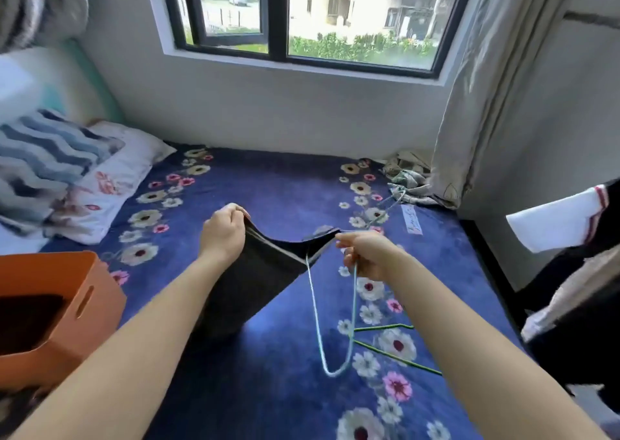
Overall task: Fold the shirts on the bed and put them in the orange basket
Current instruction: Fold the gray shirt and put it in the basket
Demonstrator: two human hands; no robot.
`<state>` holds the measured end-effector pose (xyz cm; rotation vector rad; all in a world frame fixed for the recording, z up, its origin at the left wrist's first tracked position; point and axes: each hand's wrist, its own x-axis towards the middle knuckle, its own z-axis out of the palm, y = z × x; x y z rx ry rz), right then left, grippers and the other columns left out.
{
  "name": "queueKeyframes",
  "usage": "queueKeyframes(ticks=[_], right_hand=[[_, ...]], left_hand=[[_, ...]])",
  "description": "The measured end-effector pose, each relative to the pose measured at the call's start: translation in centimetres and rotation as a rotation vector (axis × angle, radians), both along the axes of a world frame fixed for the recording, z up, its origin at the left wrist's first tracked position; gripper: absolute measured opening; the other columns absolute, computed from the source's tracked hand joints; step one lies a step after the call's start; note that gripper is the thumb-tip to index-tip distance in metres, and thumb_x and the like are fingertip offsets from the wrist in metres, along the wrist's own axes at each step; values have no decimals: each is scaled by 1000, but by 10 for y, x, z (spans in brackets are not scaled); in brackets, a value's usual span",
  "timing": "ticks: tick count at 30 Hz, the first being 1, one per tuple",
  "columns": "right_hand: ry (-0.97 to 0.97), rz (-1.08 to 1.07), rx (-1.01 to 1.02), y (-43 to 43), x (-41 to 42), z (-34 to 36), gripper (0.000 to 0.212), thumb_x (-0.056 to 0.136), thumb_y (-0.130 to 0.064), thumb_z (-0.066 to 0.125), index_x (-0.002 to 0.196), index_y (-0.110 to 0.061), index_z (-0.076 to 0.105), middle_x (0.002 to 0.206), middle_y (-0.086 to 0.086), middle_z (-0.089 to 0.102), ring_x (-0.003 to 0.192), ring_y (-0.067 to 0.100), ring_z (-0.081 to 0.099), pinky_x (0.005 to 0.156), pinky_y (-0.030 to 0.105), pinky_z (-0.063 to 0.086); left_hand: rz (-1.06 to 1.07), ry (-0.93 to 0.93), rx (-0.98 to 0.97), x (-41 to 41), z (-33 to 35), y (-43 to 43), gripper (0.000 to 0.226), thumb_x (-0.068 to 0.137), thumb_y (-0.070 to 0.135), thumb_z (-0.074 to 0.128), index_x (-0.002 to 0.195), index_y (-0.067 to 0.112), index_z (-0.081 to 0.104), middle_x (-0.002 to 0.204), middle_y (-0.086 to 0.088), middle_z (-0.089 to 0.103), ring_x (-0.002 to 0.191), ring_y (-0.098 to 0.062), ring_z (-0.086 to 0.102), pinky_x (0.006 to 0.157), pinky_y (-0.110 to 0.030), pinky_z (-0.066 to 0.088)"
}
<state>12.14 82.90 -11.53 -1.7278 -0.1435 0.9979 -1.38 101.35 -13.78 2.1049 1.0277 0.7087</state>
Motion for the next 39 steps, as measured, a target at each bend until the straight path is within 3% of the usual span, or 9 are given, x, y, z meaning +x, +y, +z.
queueKeyframes(ticks=[3,7,14,21,26,29,31,36,39], right_hand=[[-373,24,-167,-16,29,-55,31,100,-31,47,76,-11,41,54,3,27,31,14,30,38,21,25],[-662,165,-338,-51,69,-96,43,99,-34,44,63,-11,45,41,-4,46,49,21,47,58,33,40],[-441,327,-762,-116,144,-207,38,101,-28,37,67,-11,46,100,27,61,94,36,58,73,34,37],[-512,204,-1038,-125,177,-262,38,92,-38,53,109,-5,57,117,18,58,116,35,51,99,44,35],[-438,433,-644,-58,121,-270,47,81,-26,70,121,-6,57,121,17,60,115,32,54,92,36,43],[-407,679,-509,-11,60,-272,93,74,-38,75,149,-15,24,145,8,35,135,27,31,107,42,33],[-481,719,-488,17,31,-268,101,78,-39,72,152,-27,5,152,2,20,139,26,22,109,44,29],[-509,317,-280,76,28,-231,38,83,-2,53,114,-21,64,124,4,57,119,24,48,93,33,39],[-428,206,-39,89,45,-179,27,86,9,44,92,-11,61,81,5,59,76,17,53,61,11,41]], left_hand=[[24,186,-141,3,-65,-3,30,95,8,34,96,11,64,105,-11,66,104,-31,54,75,-30,33],[17,344,-243,6,-122,-11,30,96,9,36,103,7,65,115,-15,64,110,-33,53,85,-34,37],[-38,511,-369,37,-190,-33,31,97,13,35,94,0,63,106,-17,66,102,-34,55,81,-36,36],[-50,310,-615,53,-183,-47,32,93,1,37,73,6,63,68,4,58,57,3,51,54,-7,36],[-33,245,-711,44,-160,-35,41,88,0,36,62,14,65,52,9,59,48,-2,50,43,-13,35],[-12,208,-801,36,-138,-27,47,88,6,36,56,21,68,54,7,60,50,-8,52,42,-20,35],[-57,152,-852,31,-118,-20,44,84,13,40,51,22,67,52,4,57,53,-13,50,47,-24,36],[-146,127,-851,-3,-77,18,28,65,28,43,50,18,65,57,-5,57,53,-19,49,57,-30,36],[-114,198,-779,-30,-58,54,32,75,41,54,55,21,70,64,-2,66,62,-22,58,67,-33,43]])
